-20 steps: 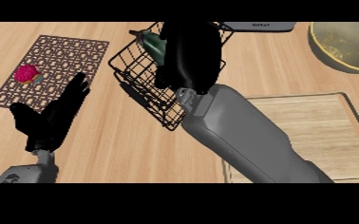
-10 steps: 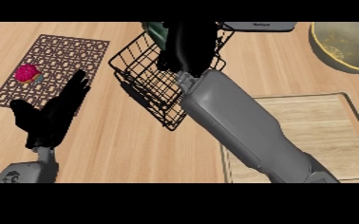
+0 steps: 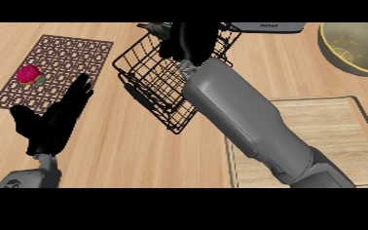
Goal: Pick the eggplant from the tray and place it in the tiered basket
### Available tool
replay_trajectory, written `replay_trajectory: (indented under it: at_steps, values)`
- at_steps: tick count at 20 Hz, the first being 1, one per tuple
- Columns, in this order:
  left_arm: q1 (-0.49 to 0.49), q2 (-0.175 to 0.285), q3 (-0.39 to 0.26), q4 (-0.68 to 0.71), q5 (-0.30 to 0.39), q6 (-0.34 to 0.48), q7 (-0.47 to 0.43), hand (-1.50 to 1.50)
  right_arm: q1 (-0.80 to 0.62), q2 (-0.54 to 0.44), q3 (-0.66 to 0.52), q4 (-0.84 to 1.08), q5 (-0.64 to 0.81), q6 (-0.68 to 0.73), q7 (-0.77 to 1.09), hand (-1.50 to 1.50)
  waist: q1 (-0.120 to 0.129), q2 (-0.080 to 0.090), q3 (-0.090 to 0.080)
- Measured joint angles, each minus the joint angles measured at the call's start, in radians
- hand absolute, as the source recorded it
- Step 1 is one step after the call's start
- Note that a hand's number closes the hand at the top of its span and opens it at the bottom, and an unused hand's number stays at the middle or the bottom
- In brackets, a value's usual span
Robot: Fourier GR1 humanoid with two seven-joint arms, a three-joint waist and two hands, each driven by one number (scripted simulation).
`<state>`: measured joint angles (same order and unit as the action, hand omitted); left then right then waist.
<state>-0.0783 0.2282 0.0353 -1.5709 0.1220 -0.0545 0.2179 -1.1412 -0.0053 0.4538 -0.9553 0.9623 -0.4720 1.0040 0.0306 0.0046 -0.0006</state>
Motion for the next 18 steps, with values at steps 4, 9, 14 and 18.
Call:
replay_trajectory:
  at_steps: [4,9,14,18]
  values:
    - [0.002,-0.008,-0.001,0.027,-0.007,-0.008,-0.028,0.00,-0.012,0.001,-0.017,0.032,-0.030,-0.098,-0.009,-1.50,0.000,0.001,0.000]
    - [0.016,-0.014,-0.001,0.026,-0.020,0.001,-0.036,0.00,-0.013,0.001,-0.070,-0.013,-0.075,-0.195,-0.004,-1.50,-0.006,-0.001,0.001]
    - [0.012,-0.019,0.000,0.028,-0.020,0.004,-0.032,0.00,0.008,0.000,-0.145,-0.090,-0.099,-0.306,-0.020,-1.50,-0.016,-0.003,0.001]
    - [0.011,0.004,0.026,0.004,0.000,-0.005,-0.001,0.00,0.044,-0.006,-0.200,-0.179,-0.086,-0.378,-0.022,-1.50,-0.026,-0.008,0.001]
